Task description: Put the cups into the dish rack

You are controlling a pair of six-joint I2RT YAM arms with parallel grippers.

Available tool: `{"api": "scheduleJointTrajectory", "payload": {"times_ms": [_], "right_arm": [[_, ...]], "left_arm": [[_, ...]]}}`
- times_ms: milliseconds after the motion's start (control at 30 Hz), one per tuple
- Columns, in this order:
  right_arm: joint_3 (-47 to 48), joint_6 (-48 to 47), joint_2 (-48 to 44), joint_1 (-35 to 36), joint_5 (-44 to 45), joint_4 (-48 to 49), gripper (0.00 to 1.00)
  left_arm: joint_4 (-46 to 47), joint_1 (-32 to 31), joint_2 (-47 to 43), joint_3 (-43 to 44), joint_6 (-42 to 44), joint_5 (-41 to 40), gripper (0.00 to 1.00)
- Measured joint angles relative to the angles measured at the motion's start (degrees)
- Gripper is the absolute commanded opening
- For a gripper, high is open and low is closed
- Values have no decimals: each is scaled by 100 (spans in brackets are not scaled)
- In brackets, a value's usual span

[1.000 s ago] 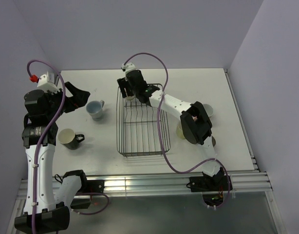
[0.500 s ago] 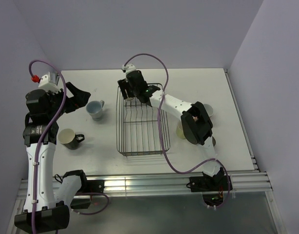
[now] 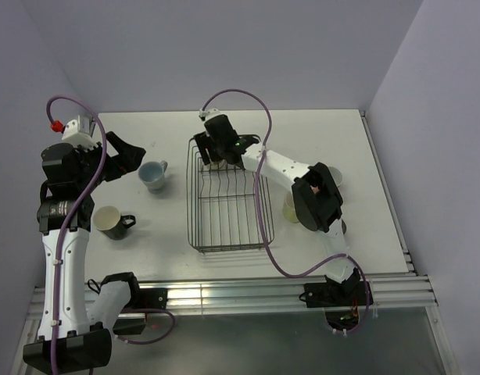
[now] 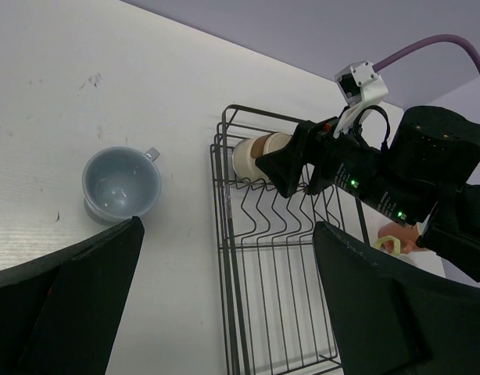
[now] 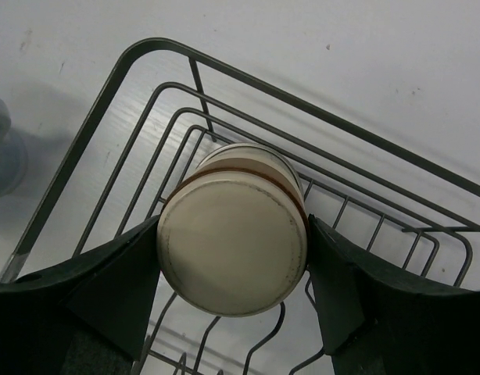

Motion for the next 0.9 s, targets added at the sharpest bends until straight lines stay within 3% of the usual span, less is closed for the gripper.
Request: {"api": "scheduleJointTrajectory", "payload": {"times_ms": [567,767,800,900], "right_arm": [[509,0,415,-44,-140,-463,0],[612,0,455,-59,-236,-560,25],[629,0,459,-68,-240,-590,35],[638,4,459,-70,-251,-619,50]], "left_arm": [[0,0,0,-2,-2,2,99],[0,0,0,-2,-2,0,99],[0,0,0,-4,-2,2,99],[2,0,0,-4,0,0,99]]}}
